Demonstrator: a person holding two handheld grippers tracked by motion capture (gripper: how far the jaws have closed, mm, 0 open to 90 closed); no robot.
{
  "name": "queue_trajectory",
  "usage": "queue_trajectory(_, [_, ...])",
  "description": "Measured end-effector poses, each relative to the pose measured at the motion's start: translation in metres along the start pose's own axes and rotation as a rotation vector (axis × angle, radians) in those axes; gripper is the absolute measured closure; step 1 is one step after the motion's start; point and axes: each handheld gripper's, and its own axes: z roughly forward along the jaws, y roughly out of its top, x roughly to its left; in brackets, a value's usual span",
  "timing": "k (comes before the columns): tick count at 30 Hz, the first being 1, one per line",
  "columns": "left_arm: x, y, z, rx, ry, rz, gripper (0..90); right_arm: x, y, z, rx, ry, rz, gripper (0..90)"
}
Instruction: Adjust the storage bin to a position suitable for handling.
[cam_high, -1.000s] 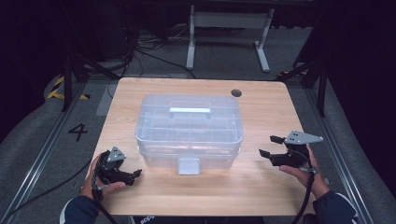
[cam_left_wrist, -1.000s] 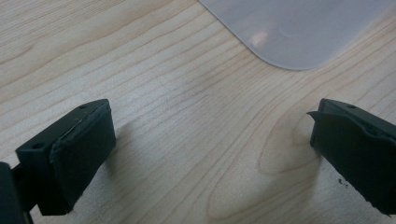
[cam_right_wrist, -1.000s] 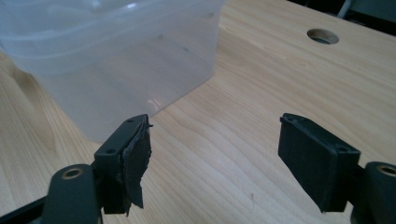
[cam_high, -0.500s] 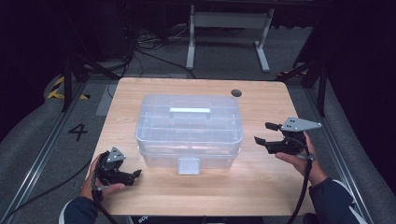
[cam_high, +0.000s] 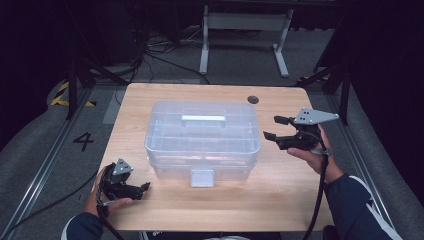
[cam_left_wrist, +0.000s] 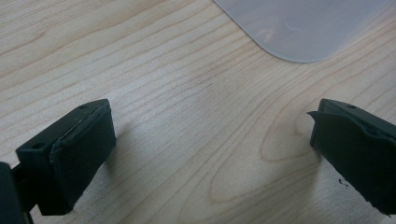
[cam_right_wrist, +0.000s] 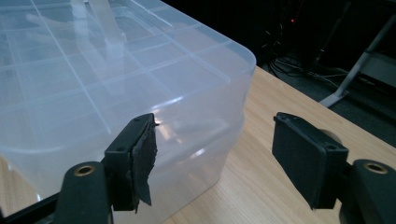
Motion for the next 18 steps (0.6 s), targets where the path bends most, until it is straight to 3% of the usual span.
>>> queue_trajectory(11, [0.001,0.001,0.001,0.005,0.008,-0.004,0.5,0.013,0.036,0.016,0.006,0.041,-0.054,34.3])
queue_trajectory(18, [0.001,0.001,0.001,0.004,0.009,-0.006,0.6,0.029,0.054,0.037,0.029,0.090,-0.089,35.8])
